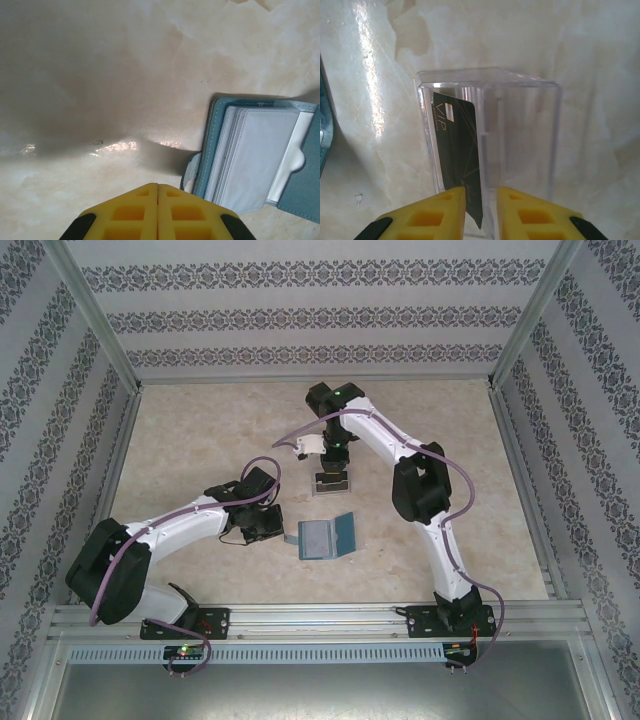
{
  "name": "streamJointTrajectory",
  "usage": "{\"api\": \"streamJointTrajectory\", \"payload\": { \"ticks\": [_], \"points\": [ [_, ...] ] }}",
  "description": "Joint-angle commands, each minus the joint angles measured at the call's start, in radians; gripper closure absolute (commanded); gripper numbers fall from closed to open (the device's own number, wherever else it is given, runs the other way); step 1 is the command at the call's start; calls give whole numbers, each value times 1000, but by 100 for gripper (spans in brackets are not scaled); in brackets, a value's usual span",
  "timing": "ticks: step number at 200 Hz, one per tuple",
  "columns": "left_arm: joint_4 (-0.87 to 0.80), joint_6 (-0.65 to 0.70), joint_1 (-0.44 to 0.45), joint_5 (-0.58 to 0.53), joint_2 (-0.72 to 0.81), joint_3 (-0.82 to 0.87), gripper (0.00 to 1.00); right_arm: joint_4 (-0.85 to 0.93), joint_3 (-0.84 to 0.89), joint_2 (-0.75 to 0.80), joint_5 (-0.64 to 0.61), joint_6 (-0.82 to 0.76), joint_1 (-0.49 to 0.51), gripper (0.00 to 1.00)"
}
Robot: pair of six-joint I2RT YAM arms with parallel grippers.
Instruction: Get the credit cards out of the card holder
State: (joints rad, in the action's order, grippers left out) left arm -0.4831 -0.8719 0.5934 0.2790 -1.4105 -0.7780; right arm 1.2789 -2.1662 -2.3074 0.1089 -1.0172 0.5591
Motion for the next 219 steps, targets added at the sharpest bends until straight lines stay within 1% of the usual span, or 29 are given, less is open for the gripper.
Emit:
{"api": "streamJointTrajectory", "payload": {
  "ticks": [1,36,61,81,84,107,138,159,173,192,219],
  "points": [
    [-36,-6,-10,-7,30,-18,94,-41,46,72,-21,19,-2,76],
    [-21,-7,-9,7,20,-35,94,-130,141,143,-14,100,-4,78],
    [7,-4,-6,26,5,-53,94,-250,254,220,-13,245,-5,78],
    [7,11,-6,28,-6,-76,93,-326,332,280,-16,439,-4,77],
    [8,11,-6,28,-5,-79,93,-330,338,286,-14,450,-4,77],
    [24,25,-6,30,-11,-95,93,-411,454,373,4,687,-2,77],
    [53,39,-6,74,-41,-116,92,-519,622,502,47,990,2,77],
    [76,38,0,103,-73,-128,92,-605,729,578,119,1158,17,77],
    [81,40,7,121,-94,-139,92,-643,787,621,146,1266,24,78],
    [103,42,16,147,-116,-141,93,-661,840,664,167,1411,31,81],
    [148,47,31,199,-144,-125,94,-685,904,713,225,1565,47,80]
  ]
}}
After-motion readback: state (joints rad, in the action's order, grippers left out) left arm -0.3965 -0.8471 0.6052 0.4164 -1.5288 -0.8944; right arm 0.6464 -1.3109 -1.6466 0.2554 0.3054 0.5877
